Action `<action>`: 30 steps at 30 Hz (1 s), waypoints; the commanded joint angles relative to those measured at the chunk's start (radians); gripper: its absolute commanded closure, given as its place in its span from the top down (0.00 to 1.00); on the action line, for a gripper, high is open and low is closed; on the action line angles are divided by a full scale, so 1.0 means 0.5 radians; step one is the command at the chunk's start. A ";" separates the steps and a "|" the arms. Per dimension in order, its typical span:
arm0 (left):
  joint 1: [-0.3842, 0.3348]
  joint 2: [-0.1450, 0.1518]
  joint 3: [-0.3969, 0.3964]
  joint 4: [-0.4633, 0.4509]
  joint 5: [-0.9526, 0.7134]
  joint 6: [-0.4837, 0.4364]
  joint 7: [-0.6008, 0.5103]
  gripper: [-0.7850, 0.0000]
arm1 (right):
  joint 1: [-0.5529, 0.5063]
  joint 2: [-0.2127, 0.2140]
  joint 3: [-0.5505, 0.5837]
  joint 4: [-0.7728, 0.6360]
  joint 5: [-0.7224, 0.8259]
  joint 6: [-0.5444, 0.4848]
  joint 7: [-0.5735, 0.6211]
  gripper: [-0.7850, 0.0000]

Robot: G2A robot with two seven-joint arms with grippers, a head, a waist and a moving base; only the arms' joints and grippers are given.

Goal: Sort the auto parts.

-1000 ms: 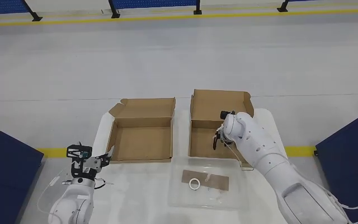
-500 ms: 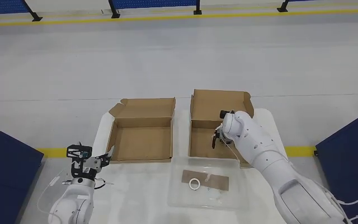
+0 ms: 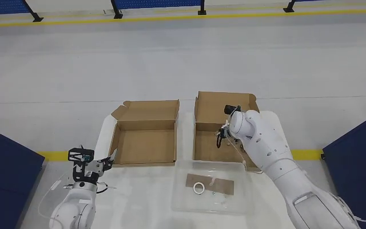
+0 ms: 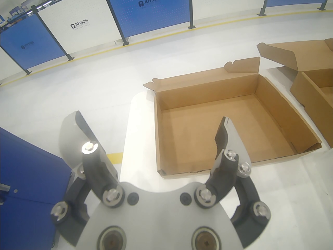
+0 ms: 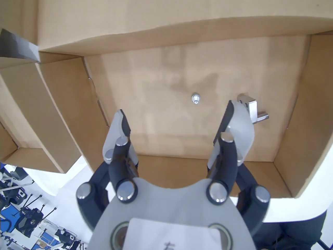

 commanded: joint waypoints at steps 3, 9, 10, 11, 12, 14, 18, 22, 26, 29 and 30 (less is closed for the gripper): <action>0.000 0.000 0.000 0.000 0.000 0.000 0.000 1.00 | -0.206 0.085 0.189 -0.431 -0.087 -0.013 0.150 1.00; 0.000 0.000 0.000 0.000 0.000 0.000 0.000 1.00 | -0.278 0.109 0.255 -0.554 -0.098 -0.027 0.190 1.00; 0.000 0.000 0.000 0.000 0.000 0.000 0.000 1.00 | -0.278 0.109 0.255 -0.554 -0.098 -0.027 0.190 1.00; 0.000 0.000 0.000 0.000 0.000 0.000 0.000 1.00 | -0.278 0.109 0.255 -0.554 -0.098 -0.027 0.190 1.00; 0.000 0.000 0.000 0.000 0.000 0.000 0.000 1.00 | -0.278 0.109 0.255 -0.554 -0.098 -0.027 0.190 1.00; 0.000 0.000 0.000 0.000 0.000 0.000 0.000 1.00 | -0.278 0.109 0.256 -0.575 -0.095 -0.046 0.171 1.00; 0.000 0.000 0.000 0.000 0.000 0.000 0.000 1.00 | -0.345 0.129 0.295 -0.787 -0.113 -0.204 0.166 1.00; 0.000 0.000 0.000 0.000 0.000 0.000 0.000 1.00 | -0.421 0.158 0.324 -1.042 -0.210 -0.286 0.318 1.00; 0.000 0.000 0.000 0.000 0.000 0.000 0.000 1.00 | -0.527 0.186 0.357 -1.289 -0.224 -0.419 0.522 1.00; 0.000 0.000 0.000 0.000 0.000 0.000 0.000 1.00 | -0.552 0.197 0.355 -1.364 -0.230 -0.525 0.617 1.00; 0.000 0.000 0.000 0.000 0.000 0.000 0.000 1.00 | -0.552 0.197 0.355 -1.364 -0.230 -0.525 0.617 1.00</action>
